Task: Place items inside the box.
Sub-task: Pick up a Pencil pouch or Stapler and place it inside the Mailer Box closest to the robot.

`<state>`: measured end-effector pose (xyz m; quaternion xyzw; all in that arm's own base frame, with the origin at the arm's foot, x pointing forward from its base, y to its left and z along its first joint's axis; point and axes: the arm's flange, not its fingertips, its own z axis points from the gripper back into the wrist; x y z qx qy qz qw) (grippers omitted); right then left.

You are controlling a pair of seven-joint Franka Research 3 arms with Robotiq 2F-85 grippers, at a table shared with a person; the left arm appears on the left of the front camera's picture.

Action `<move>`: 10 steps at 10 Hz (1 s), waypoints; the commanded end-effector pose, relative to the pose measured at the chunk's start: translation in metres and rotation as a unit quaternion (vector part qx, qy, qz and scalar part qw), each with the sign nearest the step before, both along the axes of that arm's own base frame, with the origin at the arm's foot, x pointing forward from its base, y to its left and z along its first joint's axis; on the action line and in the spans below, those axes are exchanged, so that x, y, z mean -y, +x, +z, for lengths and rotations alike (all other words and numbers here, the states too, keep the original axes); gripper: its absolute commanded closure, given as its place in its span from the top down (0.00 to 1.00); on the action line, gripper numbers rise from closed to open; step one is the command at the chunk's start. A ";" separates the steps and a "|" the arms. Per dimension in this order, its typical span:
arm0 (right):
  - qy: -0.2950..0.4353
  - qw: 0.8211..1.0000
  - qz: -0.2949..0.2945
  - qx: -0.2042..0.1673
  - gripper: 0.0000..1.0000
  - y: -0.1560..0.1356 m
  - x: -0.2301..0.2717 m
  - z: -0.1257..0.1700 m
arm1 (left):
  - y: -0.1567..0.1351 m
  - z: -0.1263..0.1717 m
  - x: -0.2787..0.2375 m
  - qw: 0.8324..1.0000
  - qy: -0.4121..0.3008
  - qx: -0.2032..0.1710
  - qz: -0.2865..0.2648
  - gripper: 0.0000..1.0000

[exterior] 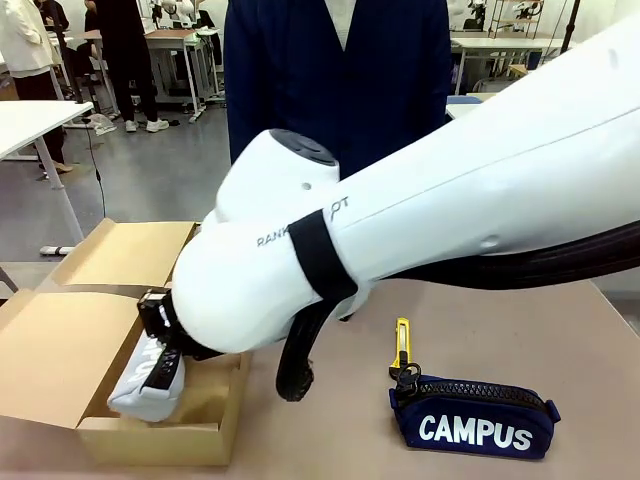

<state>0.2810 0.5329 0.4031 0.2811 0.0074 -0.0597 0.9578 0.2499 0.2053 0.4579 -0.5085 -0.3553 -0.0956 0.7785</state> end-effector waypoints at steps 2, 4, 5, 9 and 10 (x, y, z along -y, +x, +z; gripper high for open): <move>-0.042 0.999 -0.024 0.011 0.07 0.011 -0.042 -0.008 | 0.000 0.001 0.001 1.000 -0.005 0.015 -0.001 1.00; -0.047 0.999 -0.026 0.002 0.07 0.019 -0.052 -0.021 | 0.000 0.001 0.001 1.000 -0.005 0.015 -0.001 1.00; -0.053 0.998 -0.027 -0.008 0.07 0.024 -0.054 -0.026 | 0.000 0.001 0.001 1.000 -0.005 0.015 -0.001 1.00; -0.081 0.995 -0.033 -0.041 0.07 0.036 -0.060 -0.049 | 0.000 0.001 0.001 1.000 -0.005 0.015 -0.001 1.00; -0.084 0.995 -0.032 -0.047 0.07 0.036 -0.060 -0.052 | 0.000 0.001 0.001 1.000 -0.005 0.015 -0.001 1.00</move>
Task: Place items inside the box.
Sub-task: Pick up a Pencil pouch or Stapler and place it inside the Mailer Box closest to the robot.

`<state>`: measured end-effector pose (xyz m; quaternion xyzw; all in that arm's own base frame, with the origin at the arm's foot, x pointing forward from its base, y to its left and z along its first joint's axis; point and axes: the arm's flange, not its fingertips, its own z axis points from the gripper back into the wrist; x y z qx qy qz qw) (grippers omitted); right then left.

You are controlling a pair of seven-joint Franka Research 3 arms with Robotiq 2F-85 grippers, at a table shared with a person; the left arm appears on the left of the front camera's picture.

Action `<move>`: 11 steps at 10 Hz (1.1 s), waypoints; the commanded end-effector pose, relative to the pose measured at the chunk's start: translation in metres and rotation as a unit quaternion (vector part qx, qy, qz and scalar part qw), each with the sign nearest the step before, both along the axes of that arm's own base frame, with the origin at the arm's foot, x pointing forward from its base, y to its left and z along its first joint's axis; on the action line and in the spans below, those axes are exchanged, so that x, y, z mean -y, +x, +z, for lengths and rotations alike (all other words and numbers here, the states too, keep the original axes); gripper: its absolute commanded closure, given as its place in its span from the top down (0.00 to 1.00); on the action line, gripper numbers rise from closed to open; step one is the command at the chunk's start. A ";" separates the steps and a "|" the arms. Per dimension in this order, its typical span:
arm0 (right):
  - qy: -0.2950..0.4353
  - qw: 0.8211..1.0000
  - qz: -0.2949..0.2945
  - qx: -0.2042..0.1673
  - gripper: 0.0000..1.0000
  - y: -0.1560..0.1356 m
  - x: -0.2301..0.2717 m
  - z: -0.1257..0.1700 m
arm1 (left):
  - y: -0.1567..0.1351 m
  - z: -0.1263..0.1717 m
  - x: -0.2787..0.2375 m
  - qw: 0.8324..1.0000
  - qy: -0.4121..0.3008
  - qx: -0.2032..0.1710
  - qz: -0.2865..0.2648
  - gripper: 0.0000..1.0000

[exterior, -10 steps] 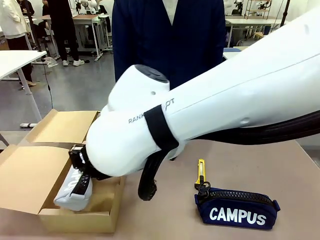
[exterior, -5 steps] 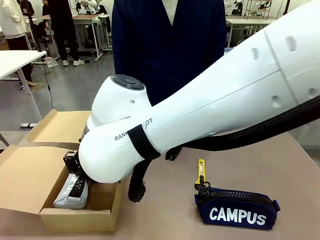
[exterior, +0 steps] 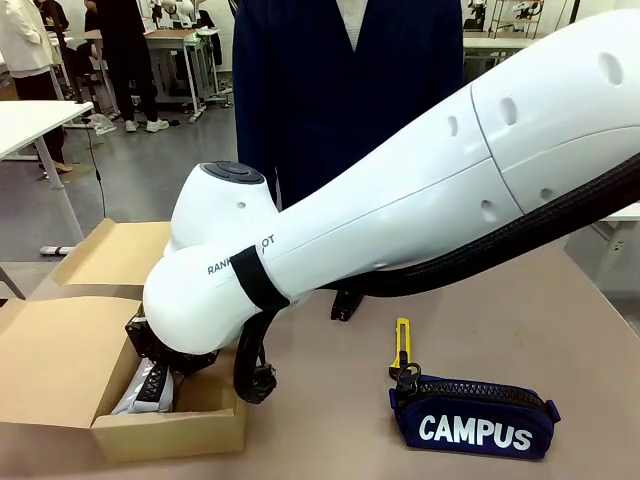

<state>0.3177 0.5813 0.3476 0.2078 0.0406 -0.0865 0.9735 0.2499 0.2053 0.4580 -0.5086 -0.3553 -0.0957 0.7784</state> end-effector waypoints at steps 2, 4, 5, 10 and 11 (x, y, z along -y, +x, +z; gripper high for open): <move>-0.012 1.000 -0.014 -0.008 0.07 0.000 -0.010 0.001 | 0.000 0.001 0.001 1.000 -0.005 0.015 0.000 1.00; -0.013 1.000 -0.012 -0.010 0.07 -0.001 -0.010 0.001 | 0.000 0.001 0.001 1.000 -0.005 0.015 0.000 1.00; -0.011 1.000 -0.008 -0.013 0.16 -0.002 -0.010 0.001 | 0.000 0.001 0.001 1.000 -0.005 0.015 0.000 1.00; -0.003 1.000 0.000 -0.010 1.00 -0.004 -0.010 0.003 | 0.000 0.001 0.001 1.000 -0.005 0.015 0.000 1.00; -0.004 1.000 -0.001 -0.008 0.97 -0.004 -0.010 0.003 | 0.000 0.001 0.001 1.000 -0.005 0.015 0.000 1.00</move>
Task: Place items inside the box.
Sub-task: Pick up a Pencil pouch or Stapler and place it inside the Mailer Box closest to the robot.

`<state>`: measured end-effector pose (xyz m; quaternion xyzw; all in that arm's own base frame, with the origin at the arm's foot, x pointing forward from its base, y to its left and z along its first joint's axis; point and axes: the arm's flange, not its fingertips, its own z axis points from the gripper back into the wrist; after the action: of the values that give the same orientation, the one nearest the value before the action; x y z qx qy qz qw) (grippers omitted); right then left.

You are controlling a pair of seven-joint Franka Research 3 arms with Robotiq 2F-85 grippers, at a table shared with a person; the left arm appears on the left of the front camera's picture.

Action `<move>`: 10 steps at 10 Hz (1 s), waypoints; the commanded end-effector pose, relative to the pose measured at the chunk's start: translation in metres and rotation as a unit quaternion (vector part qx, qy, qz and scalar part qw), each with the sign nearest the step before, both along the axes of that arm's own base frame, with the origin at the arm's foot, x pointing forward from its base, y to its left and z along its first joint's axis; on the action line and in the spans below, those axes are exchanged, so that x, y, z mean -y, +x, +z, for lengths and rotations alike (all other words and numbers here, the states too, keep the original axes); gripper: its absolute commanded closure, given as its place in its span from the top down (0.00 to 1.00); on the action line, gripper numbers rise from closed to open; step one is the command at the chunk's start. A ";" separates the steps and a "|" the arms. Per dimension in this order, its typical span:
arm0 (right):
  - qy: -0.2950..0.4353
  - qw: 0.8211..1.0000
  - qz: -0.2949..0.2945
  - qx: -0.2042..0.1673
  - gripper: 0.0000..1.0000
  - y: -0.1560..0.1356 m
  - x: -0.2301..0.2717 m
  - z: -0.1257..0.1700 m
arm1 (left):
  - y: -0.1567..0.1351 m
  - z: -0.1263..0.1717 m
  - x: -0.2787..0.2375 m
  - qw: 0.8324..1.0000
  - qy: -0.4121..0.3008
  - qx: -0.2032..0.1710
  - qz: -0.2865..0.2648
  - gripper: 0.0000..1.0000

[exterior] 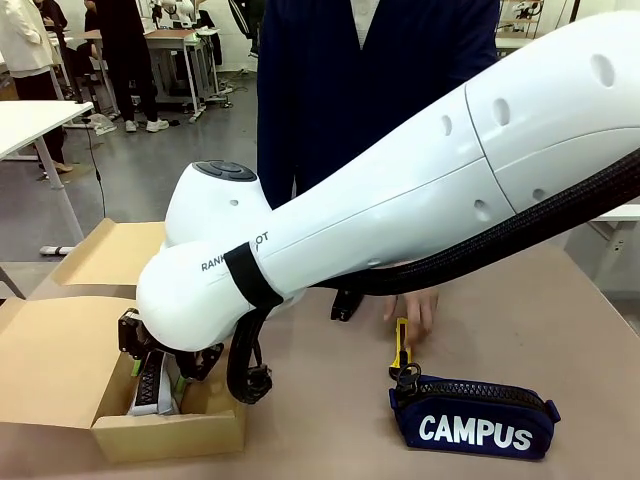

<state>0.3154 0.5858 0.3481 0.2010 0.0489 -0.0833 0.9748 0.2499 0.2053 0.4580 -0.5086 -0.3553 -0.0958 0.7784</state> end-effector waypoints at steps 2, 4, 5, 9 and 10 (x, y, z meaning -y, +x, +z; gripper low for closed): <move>0.004 1.000 -0.006 0.006 1.00 -0.002 -0.004 0.005 | 0.000 0.001 0.001 1.000 -0.005 0.015 0.000 1.00; 0.008 1.000 -0.002 0.011 1.00 -0.002 -0.005 0.005 | 0.000 0.001 0.001 1.000 -0.005 0.015 0.000 1.00; 0.011 1.000 0.002 0.014 1.00 -0.003 -0.004 0.006 | 0.000 0.001 0.001 1.000 -0.005 0.015 0.000 1.00; 0.016 1.000 0.004 0.019 1.00 -0.003 -0.002 0.008 | 0.000 0.001 0.001 1.000 -0.005 0.015 0.000 1.00; 0.017 1.000 0.005 0.026 1.00 -0.004 0.000 0.012 | 0.000 0.001 0.001 1.000 -0.005 0.015 0.000 1.00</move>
<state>0.3156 0.5873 0.3547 0.2117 0.0410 -0.0808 0.9731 0.2499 0.2053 0.4580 -0.5086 -0.3553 -0.0958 0.7784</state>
